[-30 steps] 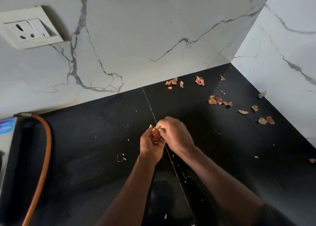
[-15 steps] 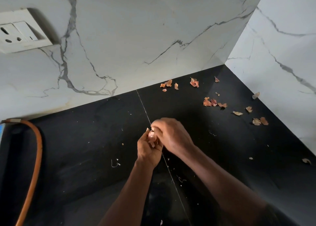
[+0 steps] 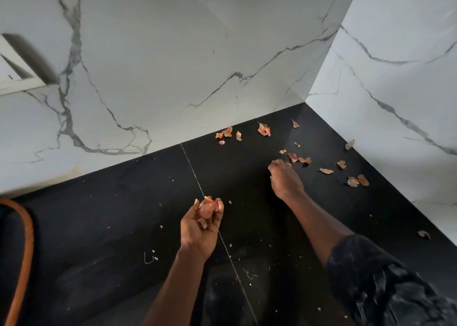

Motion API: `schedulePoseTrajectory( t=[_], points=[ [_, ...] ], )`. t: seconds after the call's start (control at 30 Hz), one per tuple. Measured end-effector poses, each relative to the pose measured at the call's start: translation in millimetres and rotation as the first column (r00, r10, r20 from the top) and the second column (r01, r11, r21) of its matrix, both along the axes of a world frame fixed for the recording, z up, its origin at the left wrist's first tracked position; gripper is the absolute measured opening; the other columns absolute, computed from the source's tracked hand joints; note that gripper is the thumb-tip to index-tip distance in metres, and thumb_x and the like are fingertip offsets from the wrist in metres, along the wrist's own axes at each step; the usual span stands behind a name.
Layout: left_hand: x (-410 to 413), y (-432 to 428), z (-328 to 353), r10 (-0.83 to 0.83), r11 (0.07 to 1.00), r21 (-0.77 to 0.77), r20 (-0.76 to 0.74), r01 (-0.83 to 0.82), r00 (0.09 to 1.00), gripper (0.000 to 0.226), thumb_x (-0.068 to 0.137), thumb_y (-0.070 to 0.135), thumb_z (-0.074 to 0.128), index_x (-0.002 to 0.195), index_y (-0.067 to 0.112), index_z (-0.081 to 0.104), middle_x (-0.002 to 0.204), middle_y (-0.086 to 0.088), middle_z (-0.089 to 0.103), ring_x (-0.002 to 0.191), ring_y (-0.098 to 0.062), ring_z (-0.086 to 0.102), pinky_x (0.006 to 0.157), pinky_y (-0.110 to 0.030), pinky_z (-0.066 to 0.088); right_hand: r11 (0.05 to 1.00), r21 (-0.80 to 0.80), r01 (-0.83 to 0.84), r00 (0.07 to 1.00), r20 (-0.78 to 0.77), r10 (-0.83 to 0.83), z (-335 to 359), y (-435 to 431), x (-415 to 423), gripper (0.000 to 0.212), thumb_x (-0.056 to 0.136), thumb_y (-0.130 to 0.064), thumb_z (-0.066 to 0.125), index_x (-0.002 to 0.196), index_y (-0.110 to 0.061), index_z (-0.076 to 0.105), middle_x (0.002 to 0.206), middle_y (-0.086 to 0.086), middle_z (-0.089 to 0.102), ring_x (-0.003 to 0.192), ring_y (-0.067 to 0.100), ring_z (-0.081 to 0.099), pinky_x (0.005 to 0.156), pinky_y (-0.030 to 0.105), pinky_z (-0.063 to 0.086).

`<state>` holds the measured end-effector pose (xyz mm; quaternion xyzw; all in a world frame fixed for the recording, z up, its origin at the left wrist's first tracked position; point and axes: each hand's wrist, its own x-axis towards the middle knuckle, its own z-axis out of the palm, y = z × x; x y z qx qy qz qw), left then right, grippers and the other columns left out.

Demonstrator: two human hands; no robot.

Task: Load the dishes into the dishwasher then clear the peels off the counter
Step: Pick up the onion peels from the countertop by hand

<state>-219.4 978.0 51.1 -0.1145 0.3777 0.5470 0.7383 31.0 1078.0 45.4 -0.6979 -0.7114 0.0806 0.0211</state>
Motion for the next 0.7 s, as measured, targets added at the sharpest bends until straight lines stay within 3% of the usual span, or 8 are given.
schedulePoseTrajectory(
  t=[0.13, 0.23, 0.37, 0.57, 0.7],
  points=[
    [0, -1, -2, -0.007, 1.0, -0.011, -0.001, 0.007, 1.0, 0.033, 0.102, 0.025, 0.054, 0.117, -0.004, 0.062, 0.109, -0.023, 0.067, 0.105, -0.033, 0.068, 0.088, -0.038, 0.06, 0.996, 0.043, -0.078, 0.991, -0.102, 0.082, -7, -16, -21, 0.019, 0.093, -0.013, 0.064, 0.112, -0.017, 0.067, 0.116, 0.0, 0.057, 0.108, 0.018, 0.054, 0.085, 0.034, 0.054],
    [-1, -2, 1, -0.015, 1.0, -0.012, -0.014, 0.015, 1.0, 0.034, 0.102, 0.026, 0.054, 0.118, -0.003, 0.063, 0.112, -0.024, 0.067, 0.106, -0.033, 0.068, 0.085, -0.038, 0.061, 0.993, 0.119, -0.006, 0.986, -0.162, 0.025, -5, -16, -22, 0.015, 0.091, -0.02, 0.07, 0.104, -0.022, 0.064, 0.116, -0.001, 0.051, 0.105, 0.018, 0.054, 0.078, 0.031, 0.055],
    [-2, -2, 2, 0.004, 1.0, -0.006, 0.003, -0.004, 1.0, 0.036, 0.102, 0.026, 0.055, 0.12, -0.003, 0.062, 0.115, -0.025, 0.066, 0.108, -0.034, 0.068, 0.086, -0.039, 0.06, 1.0, 0.025, -0.015, 0.992, -0.124, 0.018, -7, -8, -15, 0.039, 0.091, -0.024, 0.072, 0.128, -0.021, 0.063, 0.125, 0.002, 0.053, 0.115, 0.022, 0.052, 0.085, 0.033, 0.053],
    [-3, -2, 6, 0.004, 1.0, -0.001, -0.017, -0.004, 1.0, 0.034, 0.102, 0.026, 0.054, 0.117, -0.002, 0.063, 0.11, -0.024, 0.068, 0.104, -0.033, 0.068, 0.083, -0.039, 0.06, 0.987, 0.023, -0.159, 0.987, -0.036, 0.16, -6, -21, -40, 0.006, 0.094, -0.013, 0.064, 0.096, -0.016, 0.069, 0.095, -0.002, 0.056, 0.083, 0.011, 0.057, 0.07, 0.026, 0.05],
    [-4, -3, 3, 0.003, 1.0, 0.001, -0.051, -0.002, 0.999, 0.035, 0.102, 0.026, 0.054, 0.119, -0.003, 0.062, 0.105, -0.023, 0.07, 0.102, -0.033, 0.07, 0.085, -0.039, 0.06, 0.992, 0.002, -0.127, 0.975, -0.184, 0.125, -4, -41, -74, 0.014, 0.093, -0.017, 0.067, 0.105, -0.022, 0.071, 0.102, -0.005, 0.063, 0.09, 0.009, 0.063, 0.076, 0.021, 0.051]
  ],
)
